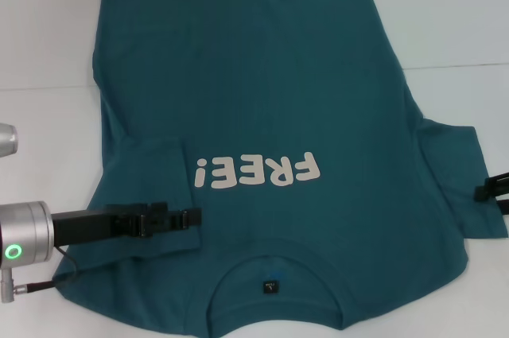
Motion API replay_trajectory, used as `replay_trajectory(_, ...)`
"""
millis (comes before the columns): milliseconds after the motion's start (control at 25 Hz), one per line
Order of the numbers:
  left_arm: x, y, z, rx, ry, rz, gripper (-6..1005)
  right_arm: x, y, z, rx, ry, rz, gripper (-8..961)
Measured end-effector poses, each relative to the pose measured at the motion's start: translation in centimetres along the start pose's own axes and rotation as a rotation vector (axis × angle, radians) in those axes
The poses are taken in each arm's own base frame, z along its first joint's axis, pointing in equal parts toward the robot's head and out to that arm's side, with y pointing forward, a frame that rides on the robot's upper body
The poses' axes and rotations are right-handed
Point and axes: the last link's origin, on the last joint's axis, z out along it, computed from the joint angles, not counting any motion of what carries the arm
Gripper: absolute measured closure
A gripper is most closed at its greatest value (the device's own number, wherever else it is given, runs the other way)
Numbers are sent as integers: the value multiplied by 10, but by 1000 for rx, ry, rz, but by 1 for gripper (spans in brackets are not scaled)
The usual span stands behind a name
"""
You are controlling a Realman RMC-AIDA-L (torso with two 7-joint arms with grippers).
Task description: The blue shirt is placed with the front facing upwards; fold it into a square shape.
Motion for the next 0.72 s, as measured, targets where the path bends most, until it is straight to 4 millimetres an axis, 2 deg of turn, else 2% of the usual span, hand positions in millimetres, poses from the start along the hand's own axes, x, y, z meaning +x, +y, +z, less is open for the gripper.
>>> replay_trajectory(80,0,0,0,0,0,0,63,0,-2,0,3,-3,-12,304)
replay_trajectory(520,0,0,0,1,1,0,63,-2,-2,-2,-12,-28,-54,770)
replay_trajectory(720,0,0,0,2,1,0,62,-2,-3,-4,-15,-35,-50,923)
